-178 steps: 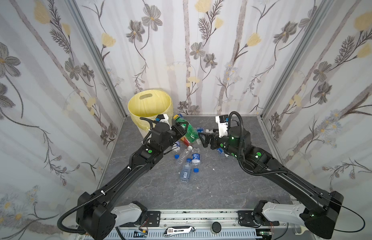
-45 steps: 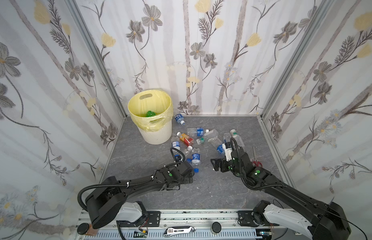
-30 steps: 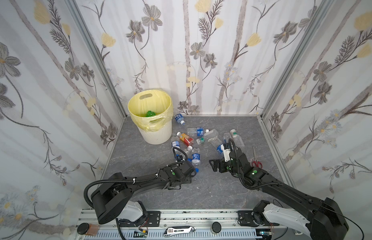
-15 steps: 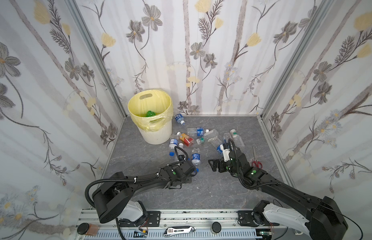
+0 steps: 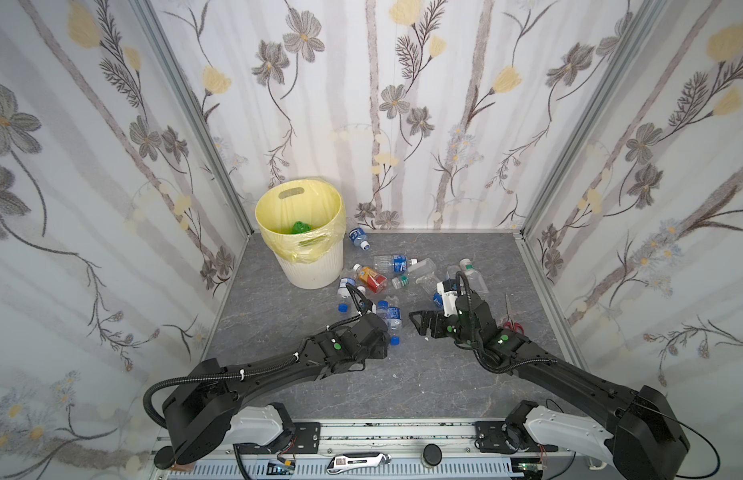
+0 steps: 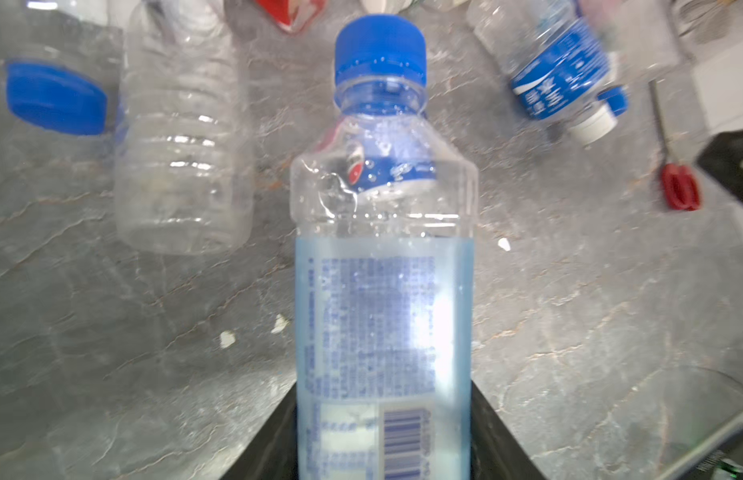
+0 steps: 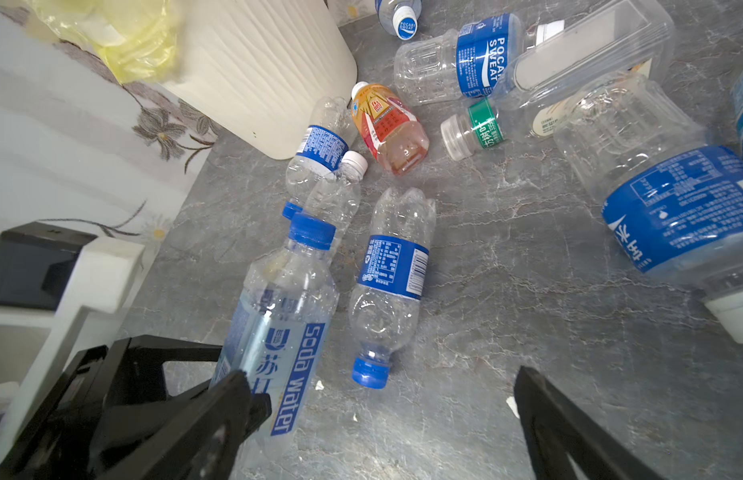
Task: Throw the plastic bottles in the bin
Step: 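Lower the left gripper onto the clear blue-capped water bottle and grasp it, then lift the water bottle with the left gripper while the right gripper grasps its cap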
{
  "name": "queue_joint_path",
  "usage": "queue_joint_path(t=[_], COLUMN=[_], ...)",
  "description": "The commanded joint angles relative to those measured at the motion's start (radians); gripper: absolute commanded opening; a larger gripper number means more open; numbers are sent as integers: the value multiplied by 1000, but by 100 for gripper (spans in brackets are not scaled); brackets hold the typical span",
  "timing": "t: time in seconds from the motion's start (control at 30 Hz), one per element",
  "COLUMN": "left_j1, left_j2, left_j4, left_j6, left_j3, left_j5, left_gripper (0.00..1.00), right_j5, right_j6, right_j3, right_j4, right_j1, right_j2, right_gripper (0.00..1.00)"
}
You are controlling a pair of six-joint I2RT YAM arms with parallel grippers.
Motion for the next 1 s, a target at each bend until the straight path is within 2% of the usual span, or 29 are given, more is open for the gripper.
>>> queue_joint_path(t=[0.0,0.23,0.5,0.97], left_j1=[1,1,1,2], left_j2=[-53,-105,-113,-111], left_j4=[117,173,198,227], left_j6=[23,67,95,124], left_j3=[-16,-28,-30,-29], left_j5=[41,90,97,115], left_gripper=[54,53,53,53], right_j5=[-59,-129,-189,-222], right_j6=[64,111,139,162], right_j3=[31,74,100,161], right_j4=[82,145,182,221], right_j1=[-3,-2,-2,-2], right_j2=[24,71,128,197], right_gripper=[100,94,87,84])
